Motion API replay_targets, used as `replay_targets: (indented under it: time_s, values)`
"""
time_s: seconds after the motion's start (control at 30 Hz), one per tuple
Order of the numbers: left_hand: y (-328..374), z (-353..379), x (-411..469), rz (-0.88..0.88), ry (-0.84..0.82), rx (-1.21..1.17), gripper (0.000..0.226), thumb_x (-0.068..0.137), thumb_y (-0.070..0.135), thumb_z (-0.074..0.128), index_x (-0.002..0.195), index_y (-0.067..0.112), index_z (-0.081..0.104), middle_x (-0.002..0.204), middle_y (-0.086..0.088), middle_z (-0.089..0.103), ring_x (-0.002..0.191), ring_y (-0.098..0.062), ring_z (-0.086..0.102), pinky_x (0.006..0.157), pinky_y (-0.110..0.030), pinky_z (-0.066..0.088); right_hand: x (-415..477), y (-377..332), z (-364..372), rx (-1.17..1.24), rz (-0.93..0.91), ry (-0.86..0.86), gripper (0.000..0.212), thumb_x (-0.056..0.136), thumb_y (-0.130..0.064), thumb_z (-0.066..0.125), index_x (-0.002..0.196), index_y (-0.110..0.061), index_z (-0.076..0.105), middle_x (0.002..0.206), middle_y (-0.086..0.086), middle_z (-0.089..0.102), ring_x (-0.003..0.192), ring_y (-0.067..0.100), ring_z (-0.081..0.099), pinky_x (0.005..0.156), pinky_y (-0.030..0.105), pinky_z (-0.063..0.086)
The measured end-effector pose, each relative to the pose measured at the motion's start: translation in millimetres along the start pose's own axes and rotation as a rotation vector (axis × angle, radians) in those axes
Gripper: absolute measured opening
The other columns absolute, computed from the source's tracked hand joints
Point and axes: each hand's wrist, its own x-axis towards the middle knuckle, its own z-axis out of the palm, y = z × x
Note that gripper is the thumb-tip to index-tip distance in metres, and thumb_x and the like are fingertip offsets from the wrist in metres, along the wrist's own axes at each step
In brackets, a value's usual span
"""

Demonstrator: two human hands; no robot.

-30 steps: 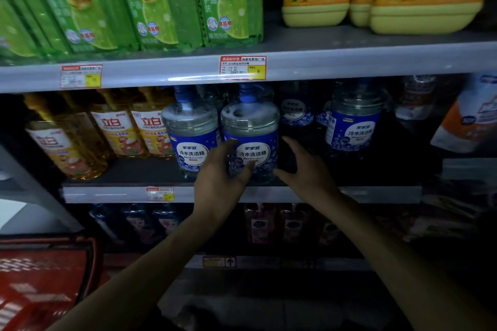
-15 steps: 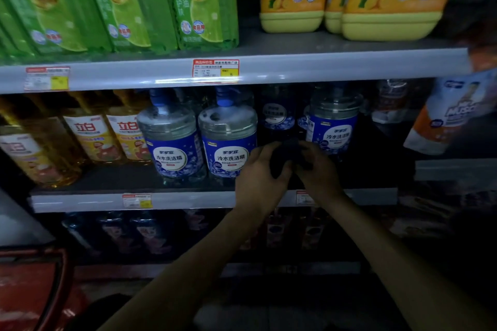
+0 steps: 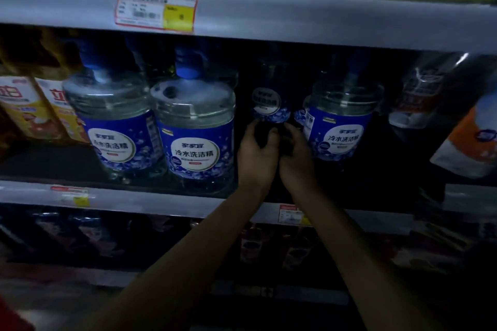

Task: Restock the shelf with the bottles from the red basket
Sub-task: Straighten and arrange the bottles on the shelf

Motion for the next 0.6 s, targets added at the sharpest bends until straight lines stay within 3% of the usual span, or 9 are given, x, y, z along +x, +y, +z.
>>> replay_targets:
  time_s: [0.07, 0.2, 0.3, 0.43, 0.53, 0.6]
  values:
    - [-2, 6, 10, -0.01, 0.009, -0.028, 0.044, 0.103, 0.023, 0.058, 0.146, 0.015, 0.05, 0.126, 0.003, 0.064, 0.117, -0.011, 0.06, 0.097, -0.02, 0.049, 8, 5, 4, 0.055, 0.02, 0.011, 0.045, 0.101, -0.017, 0.057, 0.145, -0.025, 0.05, 0.136, -0.001, 0.061, 0.124, 0.017, 0.058, 0.11, 0.042, 0.046]
    - [-7, 14, 28, -0.006, 0.041, -0.059, 0.043, 0.103, 0.024, 0.057, 0.144, 0.016, 0.054, 0.137, -0.003, 0.064, 0.126, -0.018, 0.06, 0.11, -0.041, 0.049, 22, 8, 8, 0.124, 0.049, 0.02, 0.041, 0.105, -0.02, 0.051, 0.144, -0.029, 0.051, 0.138, -0.003, 0.059, 0.127, 0.016, 0.056, 0.109, 0.037, 0.046]
    - [-9, 14, 31, -0.002, 0.036, -0.077, 0.048, 0.103, 0.022, 0.056, 0.151, 0.02, 0.048, 0.145, 0.0, 0.059, 0.134, -0.015, 0.054, 0.115, -0.041, 0.044, 32, 15, 13, 0.153, 0.083, 0.041, 0.048, 0.105, -0.016, 0.044, 0.152, -0.028, 0.042, 0.154, 0.001, 0.045, 0.14, 0.019, 0.045, 0.117, 0.041, 0.037]
    - [-10, 13, 34, -0.022, 0.001, -0.109, 0.047, 0.104, 0.022, 0.054, 0.15, 0.024, 0.049, 0.144, 0.002, 0.06, 0.132, -0.012, 0.056, 0.114, -0.041, 0.045, 44, 20, 21, 0.175, 0.134, 0.063, 0.049, 0.106, -0.025, 0.041, 0.154, -0.035, 0.037, 0.162, -0.003, 0.035, 0.147, 0.019, 0.035, 0.122, 0.047, 0.028]
    - [-8, 14, 37, -0.077, -0.007, -0.137, 0.045, 0.104, 0.026, 0.054, 0.149, 0.027, 0.051, 0.141, 0.003, 0.062, 0.128, -0.012, 0.059, 0.113, -0.041, 0.046, 50, 20, 25, 0.209, 0.151, 0.084, 0.043, 0.107, -0.027, 0.038, 0.149, -0.035, 0.045, 0.156, -0.002, 0.044, 0.139, 0.02, 0.043, 0.119, 0.046, 0.032]
    - [-8, 14, 38, -0.074, -0.016, -0.124, 0.042, 0.104, 0.025, 0.053, 0.147, 0.027, 0.053, 0.137, 0.003, 0.065, 0.124, -0.01, 0.061, 0.11, -0.037, 0.048, 52, 21, 27, 0.198, 0.16, 0.089, 0.038, 0.108, -0.029, 0.037, 0.143, -0.031, 0.052, 0.146, -0.001, 0.053, 0.13, 0.019, 0.05, 0.112, 0.038, 0.037]
